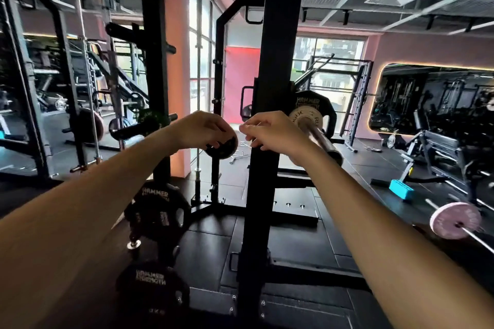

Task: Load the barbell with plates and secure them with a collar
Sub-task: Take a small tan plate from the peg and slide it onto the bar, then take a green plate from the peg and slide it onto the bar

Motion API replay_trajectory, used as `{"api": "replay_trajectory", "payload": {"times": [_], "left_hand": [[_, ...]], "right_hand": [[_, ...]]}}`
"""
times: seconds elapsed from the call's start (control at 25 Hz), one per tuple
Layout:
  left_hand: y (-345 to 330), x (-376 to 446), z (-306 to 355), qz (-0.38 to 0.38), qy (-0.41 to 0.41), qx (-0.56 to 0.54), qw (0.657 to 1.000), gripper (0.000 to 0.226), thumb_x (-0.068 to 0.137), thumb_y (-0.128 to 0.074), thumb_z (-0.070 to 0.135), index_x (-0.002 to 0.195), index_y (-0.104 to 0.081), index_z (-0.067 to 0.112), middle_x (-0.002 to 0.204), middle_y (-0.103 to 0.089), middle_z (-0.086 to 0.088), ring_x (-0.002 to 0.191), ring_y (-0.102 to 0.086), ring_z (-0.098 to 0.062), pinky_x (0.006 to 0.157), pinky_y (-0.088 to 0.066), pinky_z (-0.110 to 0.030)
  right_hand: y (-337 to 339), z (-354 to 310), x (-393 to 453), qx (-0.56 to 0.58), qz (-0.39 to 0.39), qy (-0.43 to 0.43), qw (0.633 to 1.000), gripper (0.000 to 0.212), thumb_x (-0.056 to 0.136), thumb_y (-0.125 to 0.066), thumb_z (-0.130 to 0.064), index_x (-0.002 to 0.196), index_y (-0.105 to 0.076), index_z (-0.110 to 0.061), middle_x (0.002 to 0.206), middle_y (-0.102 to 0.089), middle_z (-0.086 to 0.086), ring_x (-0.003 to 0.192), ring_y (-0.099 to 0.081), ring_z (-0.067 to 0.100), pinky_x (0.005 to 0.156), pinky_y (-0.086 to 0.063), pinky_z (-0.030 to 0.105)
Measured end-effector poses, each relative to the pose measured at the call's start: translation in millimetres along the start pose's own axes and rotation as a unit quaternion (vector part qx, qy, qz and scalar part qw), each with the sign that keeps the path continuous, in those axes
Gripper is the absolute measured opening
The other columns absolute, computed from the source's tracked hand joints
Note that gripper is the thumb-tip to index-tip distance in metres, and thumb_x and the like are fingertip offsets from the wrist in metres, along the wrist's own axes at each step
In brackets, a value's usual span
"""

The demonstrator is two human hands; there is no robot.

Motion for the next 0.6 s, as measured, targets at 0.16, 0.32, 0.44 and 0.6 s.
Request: {"api": "replay_trajectory", "payload": {"times": [0.16, 0.32, 0.44, 0.6], "left_hand": [[51, -30, -83, 0.009, 0.036, 0.009, 0.999, 0.015, 0.095, -0.070, 0.012, 0.108, -0.073, 0.006, 0.086, -0.070, -0.006, 0.071, -0.064, -0.018, 0.059, -0.047, -0.021], [148, -70, -187, 0.027, 0.062, 0.054, 0.996, 0.012, 0.094, -0.071, 0.010, 0.104, -0.074, 0.005, 0.086, -0.073, -0.012, 0.061, -0.065, -0.010, 0.054, -0.048, -0.020], [218, -94, -250, 0.042, 0.079, 0.059, 0.994, 0.004, 0.093, -0.073, 0.014, 0.097, -0.075, 0.014, 0.078, -0.075, 0.001, 0.056, -0.066, 0.002, 0.053, -0.050, -0.015], [264, -100, -297, 0.058, 0.087, 0.046, 0.993, 0.017, 0.092, -0.074, 0.020, 0.081, -0.074, 0.034, 0.075, -0.077, 0.008, 0.069, -0.071, -0.008, 0.058, -0.054, -0.023]], "right_hand": [[-97, -17, 22, 0.040, -0.023, -0.017, 0.999, 0.009, 0.094, -0.074, -0.026, 0.089, -0.076, -0.019, 0.081, -0.076, 0.000, 0.057, -0.067, 0.001, 0.055, -0.052, 0.014], [-228, -56, 51, 0.045, -0.074, -0.038, 0.996, 0.014, 0.094, -0.074, -0.026, 0.099, -0.079, -0.014, 0.093, -0.080, 0.010, 0.072, -0.071, 0.015, 0.068, -0.053, 0.023], [-298, -89, 73, 0.066, -0.083, -0.039, 0.994, 0.006, 0.095, -0.073, -0.021, 0.095, -0.077, -0.017, 0.096, -0.080, 0.013, 0.071, -0.069, 0.016, 0.057, -0.050, 0.015], [-346, -110, 100, 0.068, -0.093, -0.049, 0.992, 0.014, 0.096, -0.071, -0.021, 0.101, -0.079, -0.011, 0.093, -0.078, 0.011, 0.074, -0.069, 0.015, 0.060, -0.052, 0.019]]}}
Point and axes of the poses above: each hand's wrist, its own x-axis towards the middle knuckle, its own y-axis out of the back of the hand, z = x × y, the point moved 6 cm from there along x, towards the middle knuckle
